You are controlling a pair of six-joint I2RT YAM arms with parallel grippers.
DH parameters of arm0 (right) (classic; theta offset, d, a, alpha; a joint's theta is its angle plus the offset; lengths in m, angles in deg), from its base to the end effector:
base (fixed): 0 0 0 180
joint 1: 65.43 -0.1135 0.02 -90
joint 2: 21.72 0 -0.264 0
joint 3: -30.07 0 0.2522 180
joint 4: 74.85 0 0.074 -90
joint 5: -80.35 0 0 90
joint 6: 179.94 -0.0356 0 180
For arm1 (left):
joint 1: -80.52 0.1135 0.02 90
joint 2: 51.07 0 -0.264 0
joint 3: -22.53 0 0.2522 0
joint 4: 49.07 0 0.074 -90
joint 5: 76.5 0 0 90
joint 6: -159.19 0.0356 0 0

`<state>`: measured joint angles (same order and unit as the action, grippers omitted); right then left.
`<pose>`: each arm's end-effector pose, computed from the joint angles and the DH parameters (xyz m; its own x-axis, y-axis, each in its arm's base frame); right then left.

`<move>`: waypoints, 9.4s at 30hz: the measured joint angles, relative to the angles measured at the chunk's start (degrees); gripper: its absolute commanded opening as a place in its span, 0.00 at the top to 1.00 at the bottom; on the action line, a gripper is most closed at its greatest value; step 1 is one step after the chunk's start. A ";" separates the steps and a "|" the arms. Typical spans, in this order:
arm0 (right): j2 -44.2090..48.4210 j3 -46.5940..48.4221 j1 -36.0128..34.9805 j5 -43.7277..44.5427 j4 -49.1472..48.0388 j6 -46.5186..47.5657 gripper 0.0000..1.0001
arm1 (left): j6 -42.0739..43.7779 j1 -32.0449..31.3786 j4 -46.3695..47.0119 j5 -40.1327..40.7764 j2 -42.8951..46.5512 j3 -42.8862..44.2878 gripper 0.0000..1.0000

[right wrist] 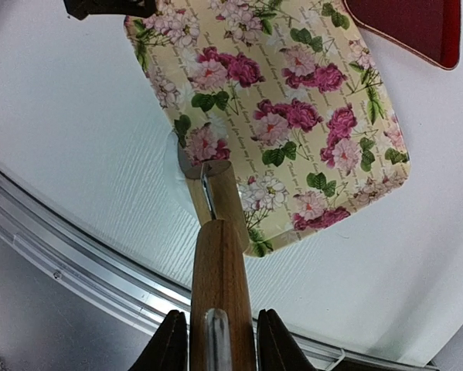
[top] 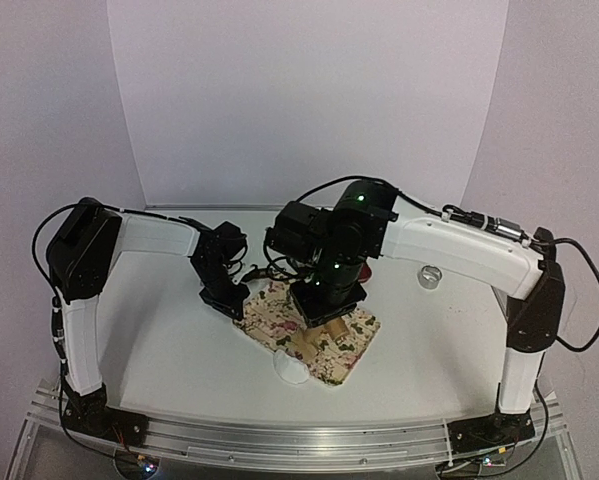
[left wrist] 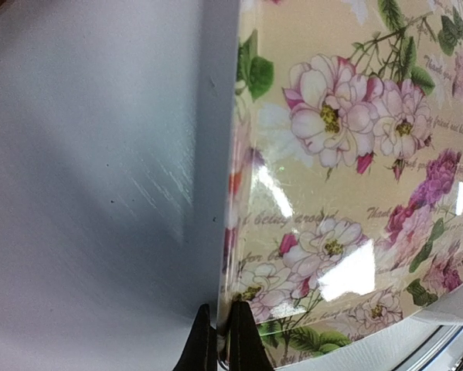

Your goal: Roll out the dumpling wrappers from the dough

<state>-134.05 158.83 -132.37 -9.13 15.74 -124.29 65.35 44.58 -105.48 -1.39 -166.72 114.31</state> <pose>0.1539 0.3607 0.3236 -0.8297 -0.5085 -0.2303 -0.5462 0.8247 0.1468 0.3049 -0.2323 0.1426 -0.8366 0.5265 -0.1515 0.5476 0.7940 -0.2640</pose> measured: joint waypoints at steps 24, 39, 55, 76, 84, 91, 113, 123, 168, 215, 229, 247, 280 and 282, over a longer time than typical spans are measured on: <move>-9.04 6.51 -2.59 -6.72 0.41 11.04 1.00 | 0.61 0.00 1.90 -0.46 -0.28 -0.09 1.00; -10.94 3.37 -0.59 -2.89 -1.17 6.87 1.00 | -0.47 0.00 9.04 0.87 4.48 -7.78 1.00; -9.00 3.93 5.60 2.00 -0.45 7.25 1.00 | -2.18 0.11 9.69 5.76 11.43 -16.22 1.00; 0.14 2.69 0.32 -9.57 0.38 17.47 1.00 | -3.69 0.11 -2.34 3.93 11.64 -15.09 1.00; -2.54 3.85 -5.65 -13.72 0.59 21.39 1.00 | -3.66 0.13 -2.80 3.91 11.32 -14.63 1.00; -9.21 4.48 -4.80 -10.11 0.38 21.68 1.00 | -3.64 0.13 -2.80 3.90 11.32 -14.63 1.00; -10.72 9.07 3.15 3.08 0.61 15.62 1.00 | -1.65 0.13 -1.86 4.10 12.15 -15.66 1.00; -10.77 15.17 2.10 -2.47 0.43 16.93 1.00 | -1.70 0.13 -1.82 4.04 12.15 -15.70 1.00; -13.56 3.70 4.41 -5.95 -4.56 13.90 1.00 | -1.69 0.11 1.12 3.80 13.22 -17.43 1.00; -10.69 6.42 3.63 -2.05 0.17 20.92 1.00 | 19.07 0.11 0.94 10.62 4.15 -4.40 1.00; -11.00 3.80 3.85 -1.01 -1.30 22.70 1.00 | 19.08 0.11 0.99 10.62 4.13 -4.36 1.00; -12.16 4.41 4.28 -5.28 -1.07 25.30 1.00 | 19.43 -0.04 0.16 10.76 2.87 -2.71 1.00; -7.92 -6.87 18.13 -19.26 -8.29 21.16 1.00 | 25.80 -0.32 12.01 14.25 3.04 -5.21 1.00; -7.92 -7.18 18.99 -20.14 -8.48 21.28 1.00 | 26.44 -0.23 12.88 14.29 2.69 -4.95 1.00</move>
<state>-141.97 151.65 -113.38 -29.27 7.27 -103.01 91.79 44.35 -92.60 12.90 -164.03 109.36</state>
